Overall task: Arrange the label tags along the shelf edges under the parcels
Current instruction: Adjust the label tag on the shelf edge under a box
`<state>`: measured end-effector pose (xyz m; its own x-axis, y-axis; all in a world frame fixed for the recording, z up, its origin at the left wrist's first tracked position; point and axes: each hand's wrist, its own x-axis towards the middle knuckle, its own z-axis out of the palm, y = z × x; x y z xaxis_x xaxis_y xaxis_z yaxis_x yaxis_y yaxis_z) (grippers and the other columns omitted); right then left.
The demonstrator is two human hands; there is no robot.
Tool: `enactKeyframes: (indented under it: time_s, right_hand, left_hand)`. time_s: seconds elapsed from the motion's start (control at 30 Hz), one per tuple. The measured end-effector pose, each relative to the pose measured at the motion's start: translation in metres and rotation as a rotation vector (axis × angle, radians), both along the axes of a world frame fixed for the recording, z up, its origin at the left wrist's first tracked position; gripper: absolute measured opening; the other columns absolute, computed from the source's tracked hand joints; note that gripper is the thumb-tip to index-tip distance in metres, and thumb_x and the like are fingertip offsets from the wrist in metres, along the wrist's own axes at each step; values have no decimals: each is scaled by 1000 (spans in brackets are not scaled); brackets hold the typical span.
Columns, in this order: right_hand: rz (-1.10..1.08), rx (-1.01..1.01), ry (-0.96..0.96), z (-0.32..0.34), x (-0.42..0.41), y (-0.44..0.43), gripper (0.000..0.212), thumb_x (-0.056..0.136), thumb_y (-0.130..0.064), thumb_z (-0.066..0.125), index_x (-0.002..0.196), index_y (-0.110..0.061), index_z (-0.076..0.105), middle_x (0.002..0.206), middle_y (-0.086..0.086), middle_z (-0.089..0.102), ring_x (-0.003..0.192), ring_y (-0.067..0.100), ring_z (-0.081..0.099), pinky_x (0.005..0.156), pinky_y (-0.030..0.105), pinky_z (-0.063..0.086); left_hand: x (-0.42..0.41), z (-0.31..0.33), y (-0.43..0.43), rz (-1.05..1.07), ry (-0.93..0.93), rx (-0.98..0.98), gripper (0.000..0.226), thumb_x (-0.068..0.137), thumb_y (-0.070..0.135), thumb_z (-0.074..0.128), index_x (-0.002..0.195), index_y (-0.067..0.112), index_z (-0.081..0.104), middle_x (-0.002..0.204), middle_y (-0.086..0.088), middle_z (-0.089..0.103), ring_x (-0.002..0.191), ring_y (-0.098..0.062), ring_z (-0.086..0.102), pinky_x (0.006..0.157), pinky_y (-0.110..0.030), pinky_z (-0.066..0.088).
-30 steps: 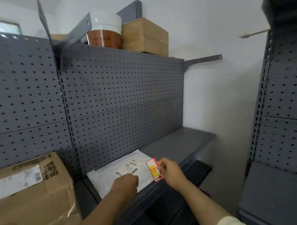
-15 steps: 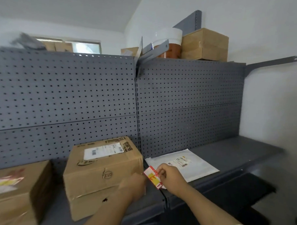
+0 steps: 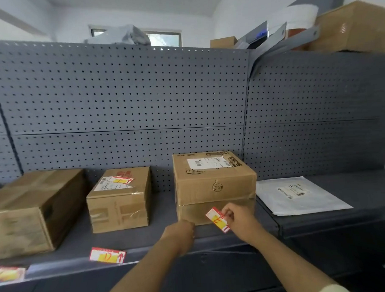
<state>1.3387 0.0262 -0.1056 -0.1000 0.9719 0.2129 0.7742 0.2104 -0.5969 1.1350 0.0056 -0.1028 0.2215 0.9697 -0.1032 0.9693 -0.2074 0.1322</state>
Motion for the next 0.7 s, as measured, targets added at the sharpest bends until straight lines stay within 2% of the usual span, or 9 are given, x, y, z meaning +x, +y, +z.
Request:
enactKeyframes:
  time_s: [0.1, 0.27, 0.4, 0.7]
  right_hand:
    - [7, -10, -59, -2, 1, -6, 14, 94, -6, 53, 96, -15, 63, 96, 3, 68, 86, 17, 64, 79, 37, 57]
    - [41, -2, -199, -2, 12, -5, 16, 93, -9, 51, 93, -22, 61, 105, 0, 65, 92, 16, 60, 82, 35, 54]
    - [73, -9, -226, -7, 21, -1, 16, 94, -11, 50, 94, -22, 61, 105, -1, 65, 90, 15, 60, 78, 33, 53]
    - [136, -4, -187, -19, 18, 12, 16, 93, -10, 53, 97, -21, 63, 108, 1, 66, 94, 16, 62, 83, 39, 55]
  left_hand:
    - [-6, -4, -4, 24, -12, 9, 32, 94, 13, 46, 124, 16, 58, 128, -11, 60, 114, -31, 60, 92, -37, 48]
    - [7, -11, -6, 77, -22, -29, 35, 92, 12, 52, 127, 16, 58, 130, -11, 59, 114, -32, 61, 94, -38, 49]
    - [21, -16, -3, 89, -12, -35, 37, 93, 12, 53, 130, 18, 58, 131, -11, 58, 115, -31, 60, 96, -38, 49]
    - [37, -31, 0, 59, 67, 5, 40, 95, 9, 52, 135, 16, 52, 136, -11, 55, 120, -31, 58, 99, -40, 48]
